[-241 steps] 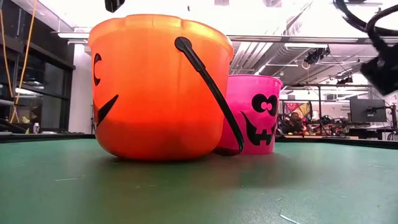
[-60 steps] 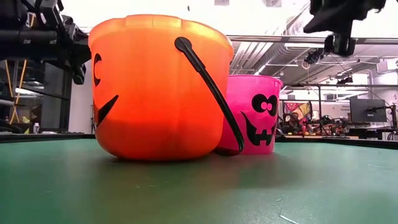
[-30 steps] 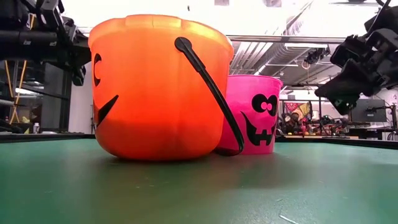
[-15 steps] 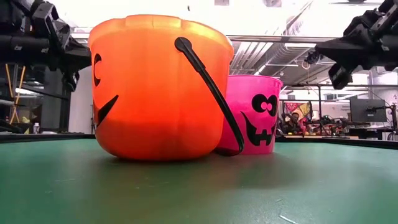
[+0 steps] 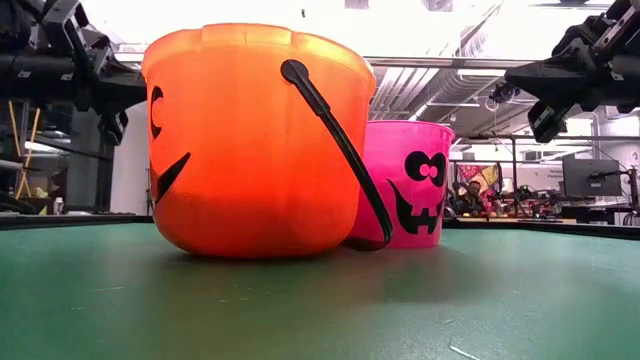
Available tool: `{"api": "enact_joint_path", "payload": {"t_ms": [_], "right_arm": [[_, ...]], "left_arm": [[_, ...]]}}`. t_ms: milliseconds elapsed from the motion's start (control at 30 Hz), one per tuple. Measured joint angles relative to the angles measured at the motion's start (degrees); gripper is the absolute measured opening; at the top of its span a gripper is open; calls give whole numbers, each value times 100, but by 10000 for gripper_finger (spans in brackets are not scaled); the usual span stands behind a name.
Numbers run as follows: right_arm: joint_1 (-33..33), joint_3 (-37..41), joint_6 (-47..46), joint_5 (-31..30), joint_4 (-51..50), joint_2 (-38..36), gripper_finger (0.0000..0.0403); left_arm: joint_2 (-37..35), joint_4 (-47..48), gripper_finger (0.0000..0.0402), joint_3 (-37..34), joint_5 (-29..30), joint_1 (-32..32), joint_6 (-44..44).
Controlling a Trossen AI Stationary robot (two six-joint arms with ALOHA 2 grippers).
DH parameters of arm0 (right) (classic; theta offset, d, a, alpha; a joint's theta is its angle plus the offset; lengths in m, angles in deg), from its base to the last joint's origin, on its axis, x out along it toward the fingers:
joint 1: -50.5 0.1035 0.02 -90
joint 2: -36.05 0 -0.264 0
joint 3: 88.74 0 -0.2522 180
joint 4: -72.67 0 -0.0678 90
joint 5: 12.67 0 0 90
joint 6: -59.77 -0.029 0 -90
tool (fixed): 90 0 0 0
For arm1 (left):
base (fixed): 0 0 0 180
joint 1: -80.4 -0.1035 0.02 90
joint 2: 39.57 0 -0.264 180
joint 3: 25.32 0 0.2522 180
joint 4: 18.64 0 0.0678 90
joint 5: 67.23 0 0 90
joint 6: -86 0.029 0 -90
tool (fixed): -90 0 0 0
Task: Sort candy by brand, put in halloween buckets
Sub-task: Return to Home Position
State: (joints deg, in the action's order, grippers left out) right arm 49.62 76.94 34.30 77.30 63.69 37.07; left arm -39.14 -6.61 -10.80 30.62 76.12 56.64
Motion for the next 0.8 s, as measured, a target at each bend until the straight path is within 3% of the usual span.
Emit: {"api": "enact_joint_path", "payload": {"t_ms": [800], "right_arm": [[0, 3, 0, 1, -362, 0, 0]], "left_arm": [[2, 3, 1, 0, -1, -2, 0]]}}
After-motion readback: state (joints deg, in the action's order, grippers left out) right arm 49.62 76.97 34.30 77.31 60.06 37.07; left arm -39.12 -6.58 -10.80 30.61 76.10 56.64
